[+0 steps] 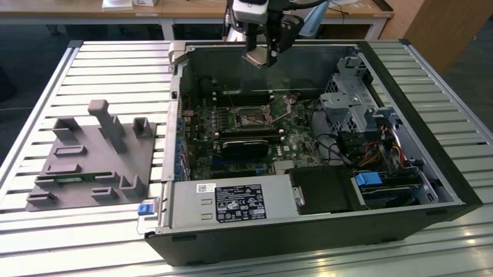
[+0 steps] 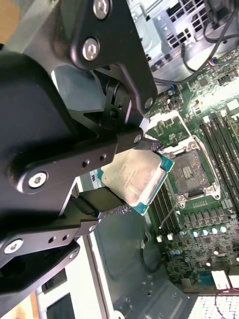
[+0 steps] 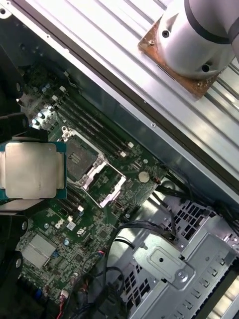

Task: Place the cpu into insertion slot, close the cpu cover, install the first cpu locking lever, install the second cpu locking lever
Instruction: 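Place the cpu into insertion slot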

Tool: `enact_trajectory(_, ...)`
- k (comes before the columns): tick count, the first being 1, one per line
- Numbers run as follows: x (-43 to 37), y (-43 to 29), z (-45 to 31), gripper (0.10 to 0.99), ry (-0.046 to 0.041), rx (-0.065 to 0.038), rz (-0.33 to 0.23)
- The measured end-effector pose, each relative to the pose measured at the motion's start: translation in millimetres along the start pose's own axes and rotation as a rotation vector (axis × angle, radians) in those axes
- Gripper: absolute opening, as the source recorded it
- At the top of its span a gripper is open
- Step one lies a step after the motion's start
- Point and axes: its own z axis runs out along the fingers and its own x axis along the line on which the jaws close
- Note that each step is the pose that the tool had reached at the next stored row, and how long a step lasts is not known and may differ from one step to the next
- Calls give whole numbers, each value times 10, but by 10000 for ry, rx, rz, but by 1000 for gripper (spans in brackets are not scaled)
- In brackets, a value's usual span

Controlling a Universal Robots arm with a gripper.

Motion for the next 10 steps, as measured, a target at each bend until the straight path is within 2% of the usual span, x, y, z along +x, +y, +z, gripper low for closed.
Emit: enact_trajectory(10, 0, 0, 2, 541, -87, -19, 971)
